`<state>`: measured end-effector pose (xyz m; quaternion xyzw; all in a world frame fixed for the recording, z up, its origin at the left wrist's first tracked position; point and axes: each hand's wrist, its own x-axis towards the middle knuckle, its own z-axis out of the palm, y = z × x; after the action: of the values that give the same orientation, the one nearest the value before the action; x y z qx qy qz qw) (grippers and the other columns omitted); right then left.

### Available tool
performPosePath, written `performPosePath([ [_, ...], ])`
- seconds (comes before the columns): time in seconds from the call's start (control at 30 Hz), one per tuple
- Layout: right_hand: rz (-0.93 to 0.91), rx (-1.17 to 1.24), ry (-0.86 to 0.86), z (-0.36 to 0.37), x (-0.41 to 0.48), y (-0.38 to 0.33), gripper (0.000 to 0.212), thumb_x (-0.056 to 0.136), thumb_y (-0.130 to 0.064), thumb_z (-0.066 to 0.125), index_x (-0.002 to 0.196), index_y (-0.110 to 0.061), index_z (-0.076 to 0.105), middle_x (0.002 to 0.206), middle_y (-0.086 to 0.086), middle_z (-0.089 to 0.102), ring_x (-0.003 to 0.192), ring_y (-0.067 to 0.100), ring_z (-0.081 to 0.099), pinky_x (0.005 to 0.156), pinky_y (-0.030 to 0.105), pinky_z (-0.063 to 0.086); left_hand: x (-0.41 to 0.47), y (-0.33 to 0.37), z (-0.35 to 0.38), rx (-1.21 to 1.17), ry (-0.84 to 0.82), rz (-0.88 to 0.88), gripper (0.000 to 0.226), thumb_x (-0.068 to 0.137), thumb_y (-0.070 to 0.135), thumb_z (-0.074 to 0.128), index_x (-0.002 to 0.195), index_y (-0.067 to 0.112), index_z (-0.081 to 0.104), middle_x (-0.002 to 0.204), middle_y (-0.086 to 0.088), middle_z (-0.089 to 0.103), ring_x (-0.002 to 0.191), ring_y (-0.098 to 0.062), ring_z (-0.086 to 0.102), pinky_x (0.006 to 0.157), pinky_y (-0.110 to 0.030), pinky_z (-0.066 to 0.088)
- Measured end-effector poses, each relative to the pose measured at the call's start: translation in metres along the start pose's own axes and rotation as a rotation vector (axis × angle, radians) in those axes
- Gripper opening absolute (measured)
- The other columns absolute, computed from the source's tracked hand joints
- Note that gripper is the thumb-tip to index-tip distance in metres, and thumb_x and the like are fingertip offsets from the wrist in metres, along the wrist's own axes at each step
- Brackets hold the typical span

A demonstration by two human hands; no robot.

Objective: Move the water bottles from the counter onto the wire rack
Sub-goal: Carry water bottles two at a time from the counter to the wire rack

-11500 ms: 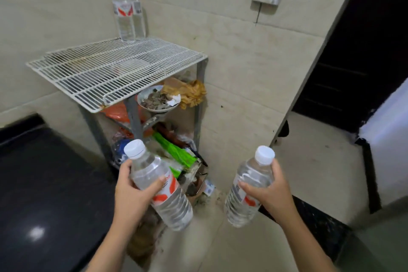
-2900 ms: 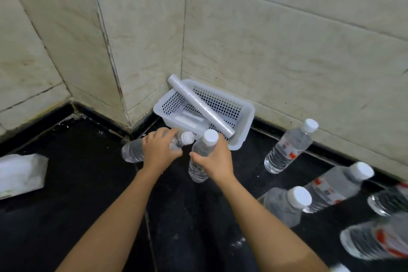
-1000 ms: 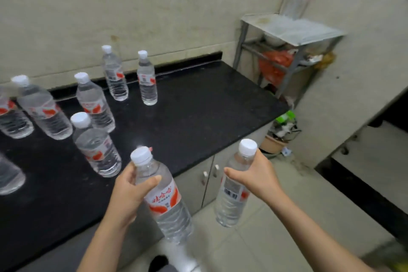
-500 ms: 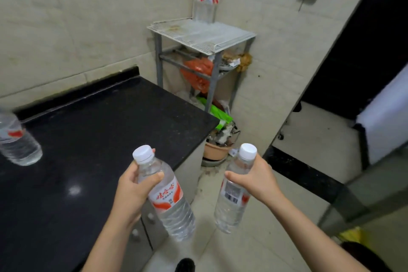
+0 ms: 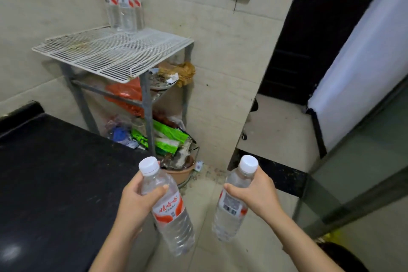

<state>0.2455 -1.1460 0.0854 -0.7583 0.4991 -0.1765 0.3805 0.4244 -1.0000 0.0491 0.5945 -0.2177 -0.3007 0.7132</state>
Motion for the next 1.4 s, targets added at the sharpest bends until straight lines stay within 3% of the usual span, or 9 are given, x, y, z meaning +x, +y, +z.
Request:
performPosePath([
  [0.23, -0.080, -0.021, -0.010, -0.070, 0.096, 0.041, 0.042, 0.063, -0.036, 0.076, 0.091, -0.027, 0.047, 0.086, -0.011, 0.059, 0.090, 0.013, 0.059, 0.076, 0.028, 0.047, 0.075, -0.016, 0.120, 0.097, -0.004, 0.047, 0.039, 0.043, 0.020, 0.072, 0.081, 0.019, 0.063, 0.066, 0.012, 0.073, 0.061, -0.003, 0.066, 0.057, -0.015, 0.054],
  [0.37, -0.140, -0.098, -0.050, -0.102, 0.154, 0.049, 0.044, 0.064, -0.043, 0.073, 0.094, -0.027, 0.045, 0.100, -0.003, 0.063, 0.097, 0.019, 0.059, 0.075, 0.030, 0.044, 0.102, -0.020, 0.171, 0.112, 0.072, 0.073, 0.029, 0.055, 0.008, 0.070, 0.081, 0.019, 0.062, 0.066, 0.014, 0.072, 0.061, -0.002, 0.065, 0.059, -0.015, 0.054],
  [0.5, -0.218, -0.129, -0.056, -0.116, 0.196, 0.047, 0.053, 0.066, -0.043, 0.073, 0.108, -0.021, 0.049, 0.109, 0.000, 0.062, 0.105, 0.021, 0.057, 0.080, 0.030, 0.042, 0.122, -0.021, 0.195, 0.120, 0.163, 0.067, 0.029, 0.066, -0.006, 0.071, 0.081, 0.017, 0.062, 0.064, 0.012, 0.072, 0.060, -0.005, 0.065, 0.057, -0.018, 0.055],
  [0.67, -0.285, -0.122, -0.136, -0.106, 0.250, 0.034, 0.050, 0.064, -0.045, 0.074, 0.101, -0.023, 0.048, 0.106, -0.001, 0.062, 0.102, 0.021, 0.057, 0.079, 0.030, 0.042, 0.161, -0.022, 0.191, 0.147, 0.271, 0.060, 0.031, 0.071, -0.009, 0.067, 0.083, 0.020, 0.065, 0.068, 0.006, 0.073, 0.071, -0.020, 0.065, 0.067, -0.032, 0.056],
  [0.83, -0.368, -0.121, -0.225, -0.076, 0.317, -0.010, 0.047, 0.064, -0.045, 0.073, 0.098, -0.027, 0.047, 0.105, -0.002, 0.063, 0.101, 0.020, 0.058, 0.076, 0.028, 0.041, 0.223, 0.002, 0.177, 0.083, 0.354, 0.109, 0.030, 0.075, -0.014, 0.058, 0.085, 0.014, 0.062, 0.063, 0.009, 0.072, 0.057, -0.004, 0.066, 0.050, -0.014, 0.052],
  [0.97, -0.422, -0.089, -0.255, -0.052, 0.378, -0.059, 0.055, 0.050, -0.058, 0.066, 0.093, -0.030, 0.046, 0.098, -0.005, 0.065, 0.097, 0.019, 0.061, 0.079, 0.030, 0.047, 0.288, 0.031, 0.163, 0.032, 0.396, 0.186, 0.036, 0.075, -0.011, 0.061, 0.088, 0.023, 0.062, 0.074, 0.005, 0.071, 0.073, -0.018, 0.066, 0.057, -0.025, 0.054],
  [1.07, -0.479, -0.048, -0.218, -0.045, 0.420, -0.104, 0.053, 0.057, -0.047, 0.075, 0.093, -0.035, 0.037, 0.092, -0.010, 0.059, 0.097, 0.018, 0.061, 0.080, 0.031, 0.048, 0.338, 0.060, 0.154, -0.013, 0.412, 0.252, 0.037, 0.066, -0.004, 0.072, 0.084, 0.026, 0.062, 0.068, 0.009, 0.073, 0.075, -0.017, 0.064, 0.058, -0.023, 0.056],
  [1.2, -0.606, 0.025, -0.137, -0.042, 0.467, -0.163, 0.059, 0.062, -0.037, 0.078, 0.097, -0.035, 0.030, 0.083, -0.020, 0.052, 0.087, 0.016, 0.059, 0.076, 0.032, 0.050, 0.385, 0.101, 0.146, -0.032, 0.434, 0.349, 0.031, 0.060, 0.005, 0.072, 0.082, 0.025, 0.063, 0.070, 0.010, 0.073, 0.081, -0.029, 0.065, 0.067, -0.036, 0.052],
  [1.4, -0.747, 0.175, -0.064, -0.047, 0.527, -0.237, 0.063, 0.060, -0.030, 0.081, 0.101, -0.031, 0.033, 0.080, -0.025, 0.047, 0.086, 0.018, 0.058, 0.079, 0.038, 0.052, 0.429, 0.165, 0.143, -0.016, 0.456, 0.510, 0.034, 0.071, -0.004, 0.065, 0.079, 0.029, 0.064, 0.072, 0.010, 0.073, 0.066, -0.006, 0.069, 0.054, -0.017, 0.054],
])
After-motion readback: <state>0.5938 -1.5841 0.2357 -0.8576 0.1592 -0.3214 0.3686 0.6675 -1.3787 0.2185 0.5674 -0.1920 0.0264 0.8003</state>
